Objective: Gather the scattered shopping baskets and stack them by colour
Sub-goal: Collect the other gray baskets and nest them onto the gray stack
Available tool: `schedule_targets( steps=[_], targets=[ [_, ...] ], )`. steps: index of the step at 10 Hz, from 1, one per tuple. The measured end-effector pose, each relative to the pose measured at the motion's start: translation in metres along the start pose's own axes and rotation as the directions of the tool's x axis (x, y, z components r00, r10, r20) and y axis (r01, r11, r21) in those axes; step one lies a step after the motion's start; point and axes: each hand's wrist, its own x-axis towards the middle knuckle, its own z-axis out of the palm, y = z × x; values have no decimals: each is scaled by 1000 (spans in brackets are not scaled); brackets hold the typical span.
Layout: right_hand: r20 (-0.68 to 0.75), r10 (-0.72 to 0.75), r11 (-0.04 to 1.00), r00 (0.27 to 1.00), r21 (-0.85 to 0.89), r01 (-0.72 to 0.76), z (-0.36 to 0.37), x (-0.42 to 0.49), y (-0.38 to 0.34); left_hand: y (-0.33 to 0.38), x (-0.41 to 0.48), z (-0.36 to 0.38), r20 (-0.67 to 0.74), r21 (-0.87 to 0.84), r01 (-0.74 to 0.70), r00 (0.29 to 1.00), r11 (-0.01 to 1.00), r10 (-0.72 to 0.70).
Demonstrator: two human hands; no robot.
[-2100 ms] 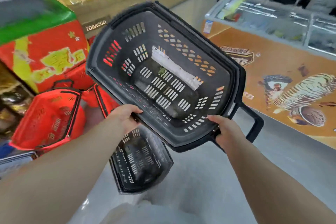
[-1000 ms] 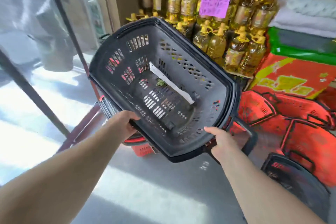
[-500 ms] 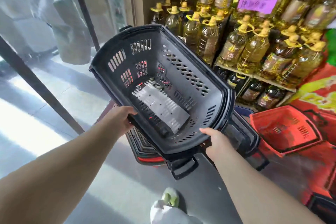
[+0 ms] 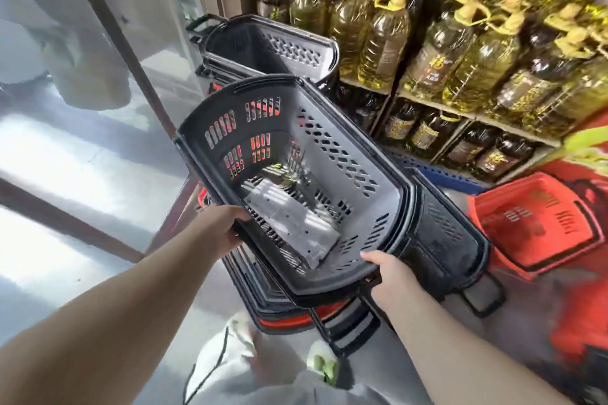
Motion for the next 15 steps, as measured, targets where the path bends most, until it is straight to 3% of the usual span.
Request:
schedule_targets(
  steps=[1,2,5,6,8,10,12,14,15],
  targets=[
    [-72,60,992,996,113,-51,19,7,9,13,35,1,16,69,77,997,995,-78],
    [-258,76,993,963,107,-49,32,10,22,19,64,0,32,189,164,984,968,-173],
    [-516,1,1000,857,-5,-4,67,43,51,23,112,-12,50,469,219,961,856,-273],
    [-557,-45,987,829,-153,-49,70,43,48,23,121,-19,59,534,218,954,817,-293],
    [-522,5,983,853,-156,-101,69,37,73,12,123,-30,94,659,214,928,721,-361],
    [-558,-105,988,823,-150,25,40,1,75,1,67,18,224,728,48,926,684,-304],
    [-583,-302,945,754,-287,157,-16,-65,71,-20,-20,91,451,825,-321,870,464,-199],
    [-563,-487,859,668,-449,247,-127,-132,83,-81,-120,140,652,754,-613,743,237,-153],
    [-590,-521,845,617,-460,274,-202,-172,98,-136,-167,173,747,664,-726,654,178,-116]
  ],
)
